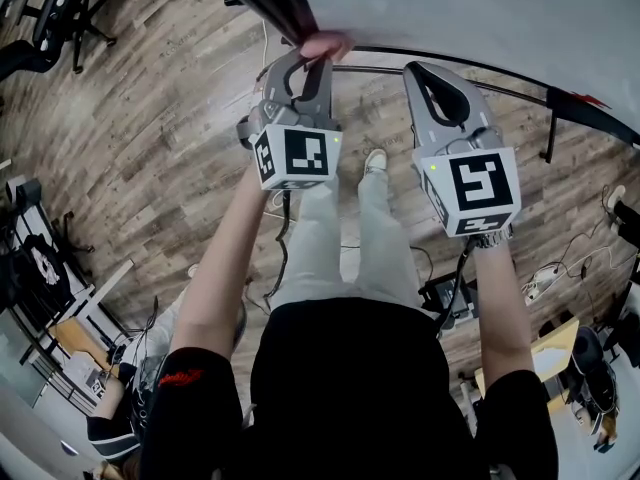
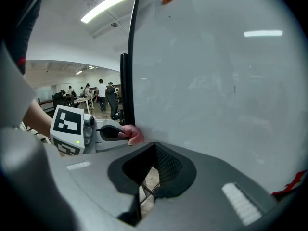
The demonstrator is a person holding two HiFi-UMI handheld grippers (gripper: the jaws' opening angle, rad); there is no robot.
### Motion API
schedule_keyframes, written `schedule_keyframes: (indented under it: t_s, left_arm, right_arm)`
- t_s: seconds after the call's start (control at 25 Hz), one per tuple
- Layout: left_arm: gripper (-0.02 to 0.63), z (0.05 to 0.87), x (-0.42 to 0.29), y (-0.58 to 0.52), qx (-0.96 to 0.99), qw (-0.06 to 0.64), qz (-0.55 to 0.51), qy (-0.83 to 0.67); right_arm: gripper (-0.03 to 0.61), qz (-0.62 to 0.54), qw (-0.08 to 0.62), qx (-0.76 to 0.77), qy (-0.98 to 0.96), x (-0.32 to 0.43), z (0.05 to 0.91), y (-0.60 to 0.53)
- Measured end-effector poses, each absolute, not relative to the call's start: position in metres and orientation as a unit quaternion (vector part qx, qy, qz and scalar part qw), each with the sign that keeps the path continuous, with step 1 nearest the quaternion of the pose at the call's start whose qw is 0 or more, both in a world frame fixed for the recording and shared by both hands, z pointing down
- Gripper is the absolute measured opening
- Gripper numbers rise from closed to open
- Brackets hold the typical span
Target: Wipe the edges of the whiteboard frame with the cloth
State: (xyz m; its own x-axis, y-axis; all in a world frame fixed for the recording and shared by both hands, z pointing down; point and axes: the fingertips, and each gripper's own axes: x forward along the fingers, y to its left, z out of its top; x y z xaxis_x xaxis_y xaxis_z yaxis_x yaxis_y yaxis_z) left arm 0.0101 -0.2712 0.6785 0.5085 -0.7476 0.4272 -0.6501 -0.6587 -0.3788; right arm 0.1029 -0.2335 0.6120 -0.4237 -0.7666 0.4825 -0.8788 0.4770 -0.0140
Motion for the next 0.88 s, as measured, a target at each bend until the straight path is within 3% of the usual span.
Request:
schedule_keyframes:
  t_s: [0.88]
  left_arm:
    - [0.017, 0.726, 0.011, -0.271, -0.861, 0.058, -0.316, 0.395]
  right_arm:
    - [0.002, 0.149, 0.218, 0.497, -0.827, 0.111, 0.636, -0.235]
